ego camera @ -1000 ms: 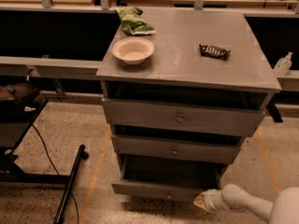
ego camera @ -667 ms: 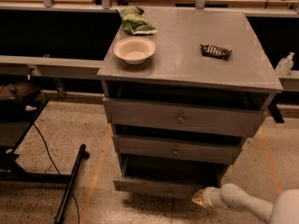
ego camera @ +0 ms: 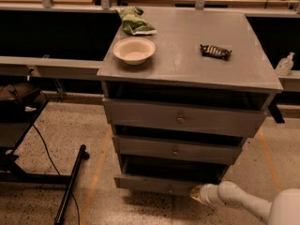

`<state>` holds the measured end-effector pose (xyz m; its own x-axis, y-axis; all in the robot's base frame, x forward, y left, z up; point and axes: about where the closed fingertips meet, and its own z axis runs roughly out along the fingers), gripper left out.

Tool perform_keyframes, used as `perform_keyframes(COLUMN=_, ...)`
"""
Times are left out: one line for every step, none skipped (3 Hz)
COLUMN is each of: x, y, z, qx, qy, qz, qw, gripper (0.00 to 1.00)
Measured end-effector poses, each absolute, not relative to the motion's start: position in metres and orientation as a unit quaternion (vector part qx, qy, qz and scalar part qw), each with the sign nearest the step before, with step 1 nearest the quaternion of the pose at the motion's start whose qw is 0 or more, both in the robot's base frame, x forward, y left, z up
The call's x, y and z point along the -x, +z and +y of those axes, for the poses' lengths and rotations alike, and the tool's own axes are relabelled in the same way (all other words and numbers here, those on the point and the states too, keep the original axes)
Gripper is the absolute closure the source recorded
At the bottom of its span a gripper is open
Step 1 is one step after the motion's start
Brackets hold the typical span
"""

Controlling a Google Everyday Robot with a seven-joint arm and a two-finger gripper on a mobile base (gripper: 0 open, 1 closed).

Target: Close bottom drawer

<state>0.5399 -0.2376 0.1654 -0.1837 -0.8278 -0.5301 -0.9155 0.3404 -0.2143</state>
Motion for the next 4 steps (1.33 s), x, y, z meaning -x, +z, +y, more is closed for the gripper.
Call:
perform_keyframes(x=-0.539, y=0.165, z=-0.238, qx=0.569, qy=0.076, qz=0.765, qw=0.29, gripper=1.0)
perform_keyframes(x=-0.563, y=0.171, z=-0.226, qx=0.578, qy=0.06, qz=0.754, qw=0.307, gripper=1.0)
perform_keyframes(x=-0.563, y=0.171, z=-0.226, qx=0.578, qy=0.06, qz=0.754, qw=0.307, gripper=1.0)
perform_keyframes(x=-0.582, y=0.176, z=-0.215, qx=0.584, qy=0.05, qz=0.745, qw=0.319, gripper=1.0)
